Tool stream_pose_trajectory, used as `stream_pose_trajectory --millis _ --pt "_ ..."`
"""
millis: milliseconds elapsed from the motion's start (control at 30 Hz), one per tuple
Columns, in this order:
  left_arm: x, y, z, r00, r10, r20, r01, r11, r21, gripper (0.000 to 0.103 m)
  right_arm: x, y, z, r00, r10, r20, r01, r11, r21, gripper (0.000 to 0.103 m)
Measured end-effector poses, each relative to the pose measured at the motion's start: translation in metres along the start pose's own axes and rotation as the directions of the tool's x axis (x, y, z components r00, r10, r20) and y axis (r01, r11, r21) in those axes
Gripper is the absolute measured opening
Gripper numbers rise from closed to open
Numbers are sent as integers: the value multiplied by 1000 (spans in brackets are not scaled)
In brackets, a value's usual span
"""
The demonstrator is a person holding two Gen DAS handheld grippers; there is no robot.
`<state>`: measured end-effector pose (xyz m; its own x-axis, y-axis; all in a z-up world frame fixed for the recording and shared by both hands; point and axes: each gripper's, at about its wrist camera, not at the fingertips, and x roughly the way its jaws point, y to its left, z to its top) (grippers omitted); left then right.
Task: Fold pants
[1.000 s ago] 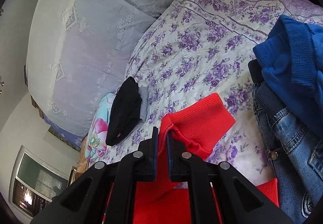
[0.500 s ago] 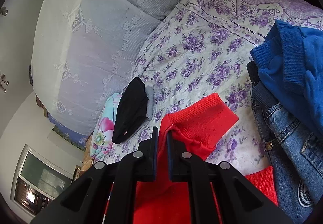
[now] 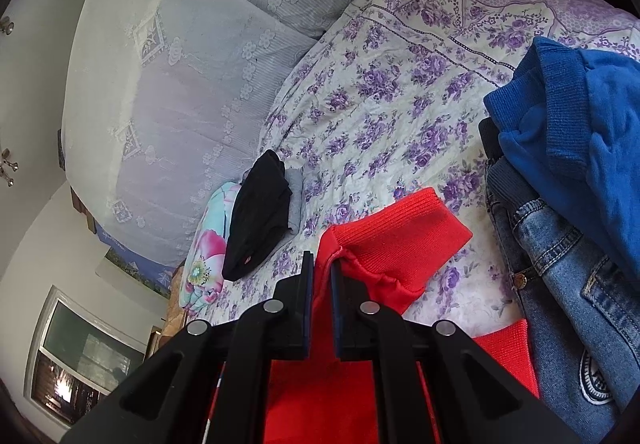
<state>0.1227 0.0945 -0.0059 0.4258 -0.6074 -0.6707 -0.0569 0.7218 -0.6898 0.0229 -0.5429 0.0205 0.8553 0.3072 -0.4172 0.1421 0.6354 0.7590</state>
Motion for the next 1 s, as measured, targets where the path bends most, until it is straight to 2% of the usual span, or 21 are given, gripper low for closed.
stream_pose_trajectory --millis 100,200,233,300,333,367,400,433,467,500,567,633,800,900,1000 --pt "-7 -28 34 997 -7 78 1 998 66 5 14 4 12 1000 3 -6 -3 1000 -2 8" --pt "7 -61 88 992 -13 122 -1 994 113 5 44 8 35 1000 -18 -4 18 1000 -9 8" --pt "18 -71 109 990 6 137 -22 993 118 5 56 9 43 999 -38 -4 38 999 -18 8" --pt "42 -89 148 981 72 179 -100 984 148 5 81 8 60 997 -83 -7 83 996 -26 16" --pt "47 -90 160 965 116 237 -147 982 121 7 89 5 64 994 -106 -16 106 994 -9 25" --pt "51 -90 169 950 153 274 -185 978 95 19 93 5 65 991 -129 -20 129 992 10 59" --pt "52 -90 175 949 159 274 -190 978 89 30 91 7 63 992 -129 -1 129 992 15 75" --pt "50 -89 175 955 135 263 -164 982 94 54 86 11 59 994 -104 15 104 995 -1 75" --pt "44 -87 171 957 105 269 -138 985 105 66 80 15 55 996 -89 16 90 995 -31 75" --pt "35 -85 164 952 96 290 -136 983 122 68 74 20 50 996 -93 17 94 994 -62 75" --pt "20 -79 148 942 133 307 -187 970 157 69 56 25 39 994 -109 28 112 989 -98 75" --pt "5 -65 126 947 154 282 -207 963 170 69 38 28 25 994 -109 26 112 986 -121 75" --pt "-34 -12 63 959 177 220 -208 970 127 69 -7 31 -25 992 -129 16 129 978 -161 75" --pt "-47 17 32 962 189 198 -211 973 93 69 -30 23 -54 992 -127 3 127 984 -128 75" --pt "-46 40 12 973 167 157 -177 983 48 68 -50 11 -80 990 -137 -8 136 987 -82 75"
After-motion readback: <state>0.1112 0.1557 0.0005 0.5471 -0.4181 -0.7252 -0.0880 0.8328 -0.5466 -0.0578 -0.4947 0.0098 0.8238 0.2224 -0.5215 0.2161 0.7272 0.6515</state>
